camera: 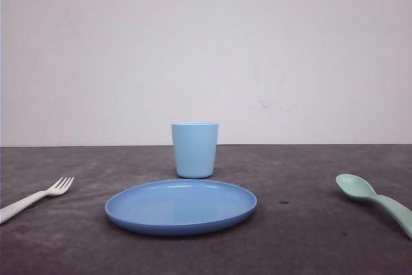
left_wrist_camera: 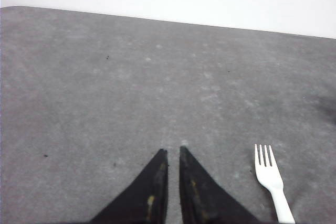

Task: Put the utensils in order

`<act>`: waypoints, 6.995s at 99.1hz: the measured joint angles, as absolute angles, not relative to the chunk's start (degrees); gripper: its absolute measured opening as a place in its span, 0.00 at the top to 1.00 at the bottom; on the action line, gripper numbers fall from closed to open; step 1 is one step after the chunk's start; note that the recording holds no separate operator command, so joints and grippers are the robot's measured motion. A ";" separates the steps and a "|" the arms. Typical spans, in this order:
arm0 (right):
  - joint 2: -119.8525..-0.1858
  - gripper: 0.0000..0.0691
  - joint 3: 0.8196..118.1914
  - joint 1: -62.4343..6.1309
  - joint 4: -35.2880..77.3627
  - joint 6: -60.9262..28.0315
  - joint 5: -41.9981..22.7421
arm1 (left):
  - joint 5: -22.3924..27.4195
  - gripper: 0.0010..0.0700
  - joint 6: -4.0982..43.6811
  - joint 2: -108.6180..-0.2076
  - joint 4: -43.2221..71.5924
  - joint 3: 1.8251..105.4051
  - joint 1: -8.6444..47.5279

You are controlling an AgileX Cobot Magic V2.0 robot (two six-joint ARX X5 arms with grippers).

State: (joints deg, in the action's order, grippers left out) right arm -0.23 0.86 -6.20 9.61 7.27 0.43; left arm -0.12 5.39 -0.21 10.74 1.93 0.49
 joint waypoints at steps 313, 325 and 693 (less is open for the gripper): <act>-0.25 0.98 0.86 -6.15 9.80 7.25 -1.30 | -0.12 1.00 5.43 -0.21 10.74 1.91 0.49; -0.25 0.98 0.89 -6.15 9.80 7.27 -1.21 | -0.05 1.00 5.67 -0.21 10.74 1.91 0.49; -57.87 0.02 46.89 -6.15 43.97 5.78 4.45 | -0.75 0.39 9.72 -85.73 28.84 48.21 22.00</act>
State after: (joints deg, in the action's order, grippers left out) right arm -57.87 46.89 -6.15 43.97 5.78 4.45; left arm -0.75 9.72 -85.73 28.84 48.21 22.00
